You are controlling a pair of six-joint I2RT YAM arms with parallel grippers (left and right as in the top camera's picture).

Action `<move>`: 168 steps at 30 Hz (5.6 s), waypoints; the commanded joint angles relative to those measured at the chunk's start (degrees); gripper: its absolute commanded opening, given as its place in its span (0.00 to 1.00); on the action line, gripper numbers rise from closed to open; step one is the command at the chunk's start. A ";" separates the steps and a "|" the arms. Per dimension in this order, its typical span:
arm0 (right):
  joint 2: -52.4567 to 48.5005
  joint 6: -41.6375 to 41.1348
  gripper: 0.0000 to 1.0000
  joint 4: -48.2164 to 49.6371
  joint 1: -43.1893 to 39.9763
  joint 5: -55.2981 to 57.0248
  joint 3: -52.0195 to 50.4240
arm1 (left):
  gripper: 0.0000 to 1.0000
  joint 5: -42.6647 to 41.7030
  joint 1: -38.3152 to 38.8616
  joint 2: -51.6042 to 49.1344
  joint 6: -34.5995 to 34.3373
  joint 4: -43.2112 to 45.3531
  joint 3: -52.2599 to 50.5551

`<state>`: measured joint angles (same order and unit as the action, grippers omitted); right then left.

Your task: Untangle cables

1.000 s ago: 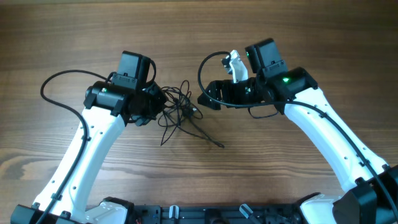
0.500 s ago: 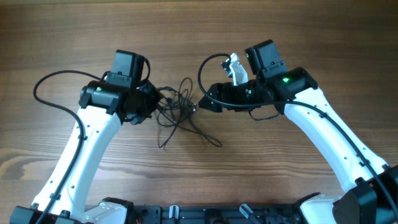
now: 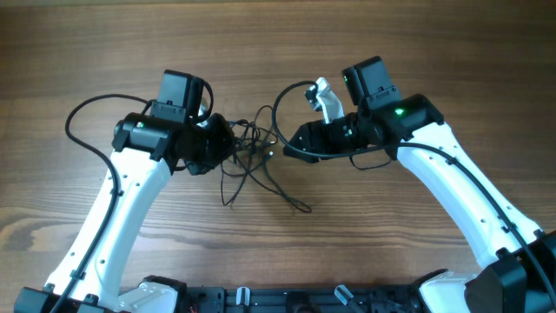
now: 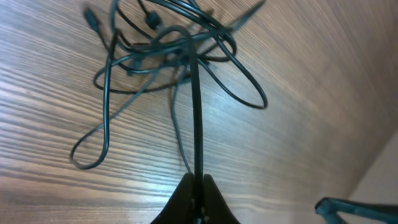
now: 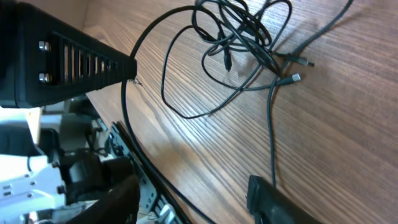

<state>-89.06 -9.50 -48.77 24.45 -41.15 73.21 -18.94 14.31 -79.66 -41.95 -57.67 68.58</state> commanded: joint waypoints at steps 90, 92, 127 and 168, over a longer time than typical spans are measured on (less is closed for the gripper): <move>-10.99 -11.54 1.00 9.22 -2.10 14.82 -0.61 | 1.00 5.03 -14.43 -1.90 4.04 -3.26 0.00; -13.27 -6.86 1.00 10.27 -2.10 11.15 -0.59 | 1.00 5.09 -14.43 -1.90 4.42 -3.34 0.00; 7.43 -11.74 0.04 15.76 -2.10 -4.20 1.20 | 0.98 -28.17 -9.16 -1.90 19.06 4.11 0.00; 7.69 -12.28 0.80 0.50 -9.01 3.69 1.14 | 0.04 -23.28 -1.49 -1.90 14.56 13.77 0.00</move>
<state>-80.05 -22.33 -48.21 12.19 -36.12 73.65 -26.06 12.71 -81.49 -31.48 -46.39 68.55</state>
